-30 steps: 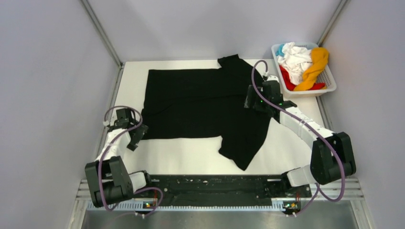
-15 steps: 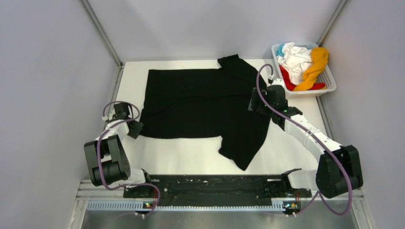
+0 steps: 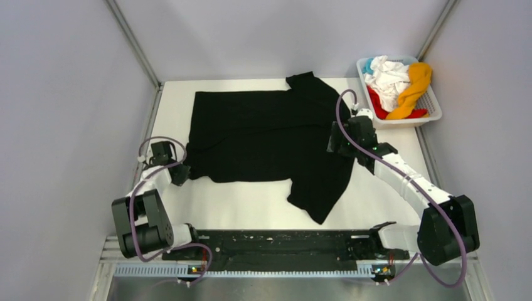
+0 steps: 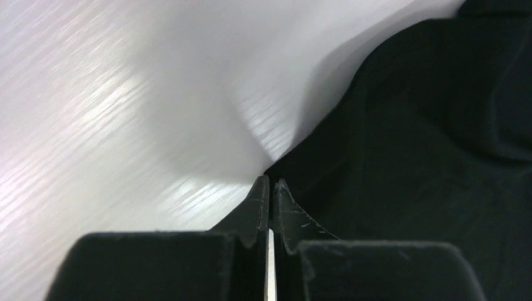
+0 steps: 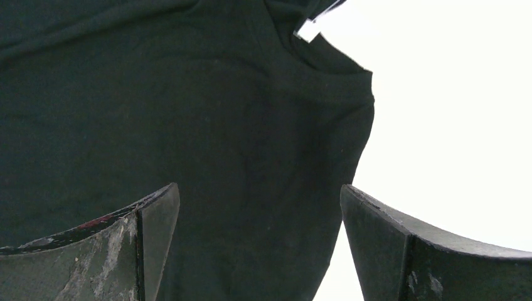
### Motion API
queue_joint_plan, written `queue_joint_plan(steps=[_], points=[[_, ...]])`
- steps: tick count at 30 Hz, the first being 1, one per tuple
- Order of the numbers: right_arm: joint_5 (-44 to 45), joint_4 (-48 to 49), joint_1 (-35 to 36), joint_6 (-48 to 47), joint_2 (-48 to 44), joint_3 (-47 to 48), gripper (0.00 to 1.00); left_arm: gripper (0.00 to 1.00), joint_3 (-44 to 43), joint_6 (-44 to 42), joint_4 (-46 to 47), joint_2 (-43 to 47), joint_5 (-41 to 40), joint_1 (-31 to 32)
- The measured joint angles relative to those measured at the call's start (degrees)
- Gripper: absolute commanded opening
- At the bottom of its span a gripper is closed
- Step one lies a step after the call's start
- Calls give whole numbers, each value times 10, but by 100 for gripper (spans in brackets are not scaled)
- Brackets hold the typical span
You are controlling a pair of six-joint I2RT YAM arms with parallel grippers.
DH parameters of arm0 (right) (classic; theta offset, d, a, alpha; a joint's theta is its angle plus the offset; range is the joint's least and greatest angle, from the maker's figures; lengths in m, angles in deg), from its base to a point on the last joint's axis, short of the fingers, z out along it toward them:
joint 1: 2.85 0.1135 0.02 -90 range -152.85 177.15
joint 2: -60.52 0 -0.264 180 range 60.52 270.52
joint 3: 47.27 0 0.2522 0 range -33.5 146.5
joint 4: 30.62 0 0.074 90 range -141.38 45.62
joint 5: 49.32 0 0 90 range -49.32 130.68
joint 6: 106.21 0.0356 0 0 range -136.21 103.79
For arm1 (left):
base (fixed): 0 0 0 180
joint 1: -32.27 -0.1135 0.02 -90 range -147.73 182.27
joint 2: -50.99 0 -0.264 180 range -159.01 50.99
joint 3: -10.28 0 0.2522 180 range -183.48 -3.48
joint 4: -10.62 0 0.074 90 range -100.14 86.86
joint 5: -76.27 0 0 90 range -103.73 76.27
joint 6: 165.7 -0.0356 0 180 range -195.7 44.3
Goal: Fold and stack the t-shirts
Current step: Grab the side of the flattened tshirt closest away from the robot with both arms
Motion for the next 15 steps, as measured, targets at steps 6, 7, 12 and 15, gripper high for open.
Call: queue_joint_plan(steps=[6, 7, 12, 15], points=[[2, -53, 65, 1, -45, -15, 94, 0, 12, -15, -59, 88, -38, 1], [-3, -66, 80, -1, -52, -16, 94, 0, 13, -17, -64, 101, -40, 1], [-44, -152, 177, 11, -88, -40, 88, 0, 19, -21, -74, 123, -53, 1], [-61, -207, 266, 42, -104, -69, 83, 0, 22, -23, -76, 122, -54, 1]])
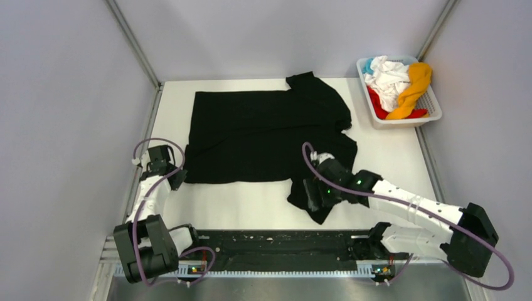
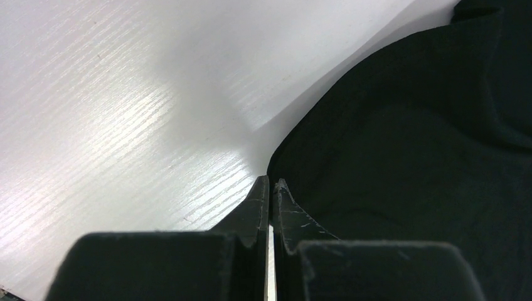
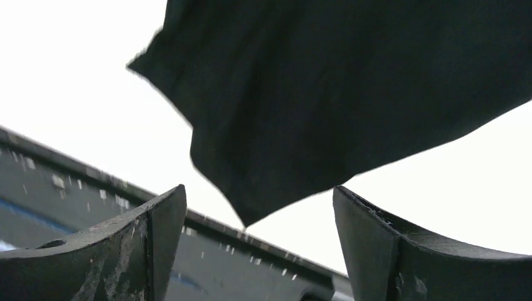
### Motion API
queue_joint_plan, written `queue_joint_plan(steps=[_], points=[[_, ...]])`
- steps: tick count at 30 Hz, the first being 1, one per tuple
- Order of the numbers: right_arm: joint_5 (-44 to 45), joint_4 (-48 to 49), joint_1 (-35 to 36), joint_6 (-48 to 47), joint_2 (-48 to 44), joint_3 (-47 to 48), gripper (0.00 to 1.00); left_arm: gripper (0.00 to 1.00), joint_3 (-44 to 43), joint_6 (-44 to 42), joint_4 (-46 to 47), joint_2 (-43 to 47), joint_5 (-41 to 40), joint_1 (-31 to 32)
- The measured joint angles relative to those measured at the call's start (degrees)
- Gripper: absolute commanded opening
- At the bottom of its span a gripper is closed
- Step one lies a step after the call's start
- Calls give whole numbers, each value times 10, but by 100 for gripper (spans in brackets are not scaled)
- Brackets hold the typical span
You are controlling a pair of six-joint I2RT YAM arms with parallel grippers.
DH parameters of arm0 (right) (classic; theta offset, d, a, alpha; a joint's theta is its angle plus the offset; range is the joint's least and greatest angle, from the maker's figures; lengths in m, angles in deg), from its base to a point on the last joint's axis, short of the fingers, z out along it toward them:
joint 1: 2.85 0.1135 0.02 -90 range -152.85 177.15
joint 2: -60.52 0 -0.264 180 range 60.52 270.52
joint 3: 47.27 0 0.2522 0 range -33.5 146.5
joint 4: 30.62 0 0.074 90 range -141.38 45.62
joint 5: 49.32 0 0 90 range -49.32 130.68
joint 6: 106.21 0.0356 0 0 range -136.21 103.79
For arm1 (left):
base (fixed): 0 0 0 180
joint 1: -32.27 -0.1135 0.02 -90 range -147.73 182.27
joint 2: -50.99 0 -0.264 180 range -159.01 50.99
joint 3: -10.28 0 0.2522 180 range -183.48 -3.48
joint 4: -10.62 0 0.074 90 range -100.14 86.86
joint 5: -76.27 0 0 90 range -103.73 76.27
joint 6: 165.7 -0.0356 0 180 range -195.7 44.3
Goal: Fold and stack the t-shirts
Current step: Grab the side of the flattened tshirt closest away from the robot with both arms
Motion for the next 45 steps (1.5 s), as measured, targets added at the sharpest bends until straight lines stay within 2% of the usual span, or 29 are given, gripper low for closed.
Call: queue_joint_plan(steps=[5, 9, 12, 14, 15, 16, 18, 23, 33, 40, 45], points=[[-9, -37, 116, 60, 10, -29, 71, 0, 0, -3, 1, -1, 4, 0], [14, -22, 137, 85, 64, -35, 55, 0, 0, -4, 4, -4, 5, 0], [40, -10, 137, 94, 110, -35, 47, 0, 0, -4, 7, -11, 5, 0], [47, 0, 137, 98, 134, -36, 35, 0, 0, -4, 9, -17, 4, 0], [52, 0, 137, 101, 138, -34, 24, 0, 0, -4, 10, -20, 4, 0], [56, 0, 137, 104, 138, -35, 19, 0, 0, -4, 11, -23, 4, 0], [59, 0, 137, 112, 138, -35, 1, 0, 0, -4, 13, -26, 4, 0], [47, -13, 137, 136, 109, -51, 0, 0, 0, 4, 7, -25, -6, 0], [-46, -151, 152, 174, -32, -70, 0, 0, 30, 46, -49, 66, -64, 0], [-89, -188, 178, 191, -54, -70, 0, 0, 40, 49, -87, 94, -82, 0], [-61, -203, 181, 193, -54, -60, 0, 0, 48, 48, -91, 100, -70, 0]])
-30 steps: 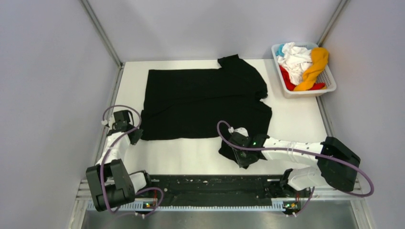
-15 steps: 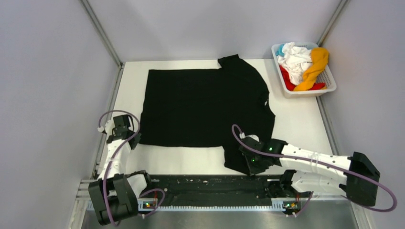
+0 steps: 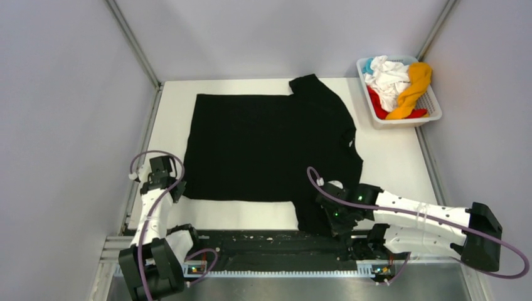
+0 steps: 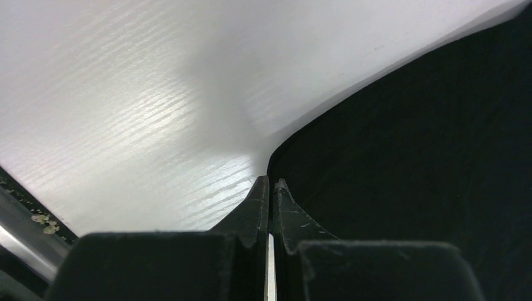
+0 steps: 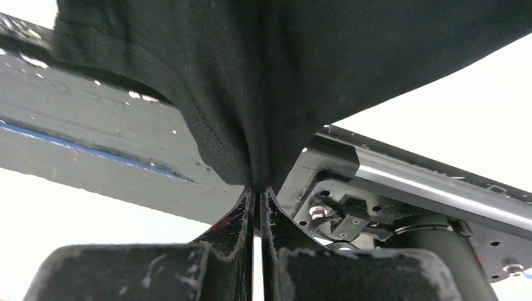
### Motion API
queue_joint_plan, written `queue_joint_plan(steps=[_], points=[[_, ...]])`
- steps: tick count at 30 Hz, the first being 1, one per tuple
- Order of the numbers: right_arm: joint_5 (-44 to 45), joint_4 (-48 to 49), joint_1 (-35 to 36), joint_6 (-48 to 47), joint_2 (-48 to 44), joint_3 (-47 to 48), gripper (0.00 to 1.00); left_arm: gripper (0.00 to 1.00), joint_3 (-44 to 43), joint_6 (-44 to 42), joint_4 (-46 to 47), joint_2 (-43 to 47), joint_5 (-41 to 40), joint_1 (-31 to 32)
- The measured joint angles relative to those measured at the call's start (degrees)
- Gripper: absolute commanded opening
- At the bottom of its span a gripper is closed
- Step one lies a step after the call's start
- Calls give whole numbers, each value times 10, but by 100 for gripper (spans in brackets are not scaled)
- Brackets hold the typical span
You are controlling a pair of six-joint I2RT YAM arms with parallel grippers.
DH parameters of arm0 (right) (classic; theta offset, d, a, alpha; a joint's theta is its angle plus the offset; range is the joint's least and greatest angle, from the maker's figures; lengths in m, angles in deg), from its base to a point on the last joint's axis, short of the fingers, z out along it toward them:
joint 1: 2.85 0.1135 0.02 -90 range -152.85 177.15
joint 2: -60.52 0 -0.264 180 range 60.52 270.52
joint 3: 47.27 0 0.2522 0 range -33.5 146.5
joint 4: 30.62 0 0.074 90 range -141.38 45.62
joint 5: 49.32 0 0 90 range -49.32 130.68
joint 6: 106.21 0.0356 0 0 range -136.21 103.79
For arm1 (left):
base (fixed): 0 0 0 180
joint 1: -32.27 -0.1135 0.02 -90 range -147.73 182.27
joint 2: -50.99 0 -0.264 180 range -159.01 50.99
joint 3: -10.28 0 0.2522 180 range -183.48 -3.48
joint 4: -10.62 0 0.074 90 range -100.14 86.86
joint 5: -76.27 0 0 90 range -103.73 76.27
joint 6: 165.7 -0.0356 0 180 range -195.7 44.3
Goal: Fold and stack the t-shirts
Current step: Grab the side of the flattened tshirt closest away from the robot with both arms, then fold the flattened tshirt in 1/3 of the way
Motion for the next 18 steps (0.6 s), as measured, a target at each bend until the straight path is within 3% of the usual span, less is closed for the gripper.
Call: queue_joint_plan(steps=[5, 18], points=[[59, -10, -23, -19, 23, 73, 0, 0, -23, 1, 2, -14, 29, 0], [152, 73, -220, -177, 115, 204, 0, 0, -153, 19, 65, -161, 92, 2]])
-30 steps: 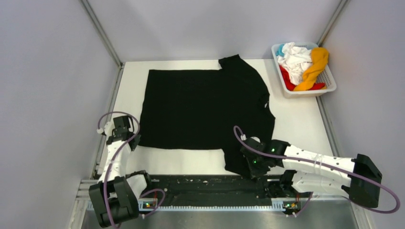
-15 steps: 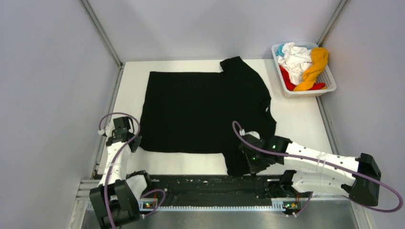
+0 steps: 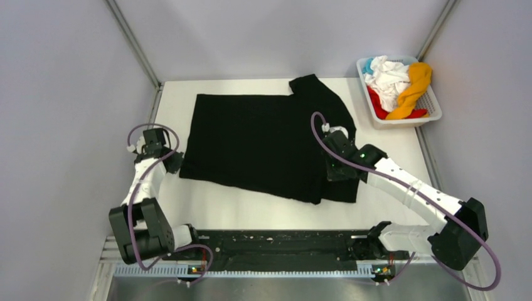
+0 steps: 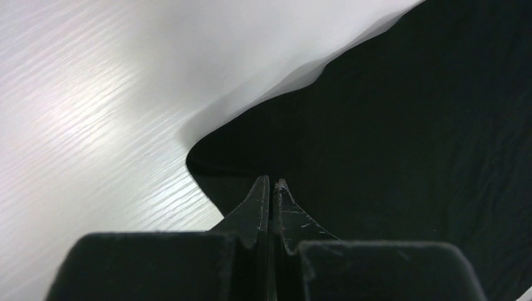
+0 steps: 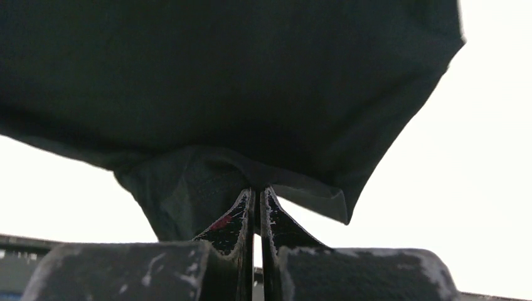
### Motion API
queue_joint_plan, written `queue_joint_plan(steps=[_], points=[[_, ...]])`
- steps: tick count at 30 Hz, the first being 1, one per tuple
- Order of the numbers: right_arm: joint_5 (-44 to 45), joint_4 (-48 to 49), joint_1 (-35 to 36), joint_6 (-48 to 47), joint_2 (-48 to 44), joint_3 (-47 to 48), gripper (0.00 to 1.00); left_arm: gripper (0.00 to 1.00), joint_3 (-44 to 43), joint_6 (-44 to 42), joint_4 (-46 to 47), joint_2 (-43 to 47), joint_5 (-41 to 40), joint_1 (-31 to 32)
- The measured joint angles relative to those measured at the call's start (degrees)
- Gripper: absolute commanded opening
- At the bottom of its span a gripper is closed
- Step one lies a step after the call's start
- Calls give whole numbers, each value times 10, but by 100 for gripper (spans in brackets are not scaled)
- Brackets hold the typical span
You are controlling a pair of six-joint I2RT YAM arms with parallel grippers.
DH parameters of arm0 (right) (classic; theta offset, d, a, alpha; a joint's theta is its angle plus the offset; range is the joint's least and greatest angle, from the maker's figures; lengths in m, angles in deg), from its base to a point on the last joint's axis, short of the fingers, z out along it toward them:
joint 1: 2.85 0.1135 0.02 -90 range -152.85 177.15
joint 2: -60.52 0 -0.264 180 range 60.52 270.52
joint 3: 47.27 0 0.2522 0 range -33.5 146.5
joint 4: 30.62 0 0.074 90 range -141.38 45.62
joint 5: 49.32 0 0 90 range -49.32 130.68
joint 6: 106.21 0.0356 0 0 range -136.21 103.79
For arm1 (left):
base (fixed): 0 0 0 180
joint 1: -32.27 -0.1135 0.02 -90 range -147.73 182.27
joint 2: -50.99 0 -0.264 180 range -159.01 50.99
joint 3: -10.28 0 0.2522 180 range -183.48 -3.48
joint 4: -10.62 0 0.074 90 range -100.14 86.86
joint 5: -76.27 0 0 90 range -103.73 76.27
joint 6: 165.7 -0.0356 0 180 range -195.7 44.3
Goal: Fold and stack the t-shirts
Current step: Fold the flattened tshirt in 1/3 of the way
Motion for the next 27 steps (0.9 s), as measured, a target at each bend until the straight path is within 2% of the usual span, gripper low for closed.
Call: queue_joint_plan(steps=[8, 27], points=[[23, 62, -88, -71, 44, 50, 0, 0, -82, 6, 31, -109, 17, 12], [-9, 178, -198, -148, 202, 158, 0, 0, -169, 15, 62, -216, -6, 24]])
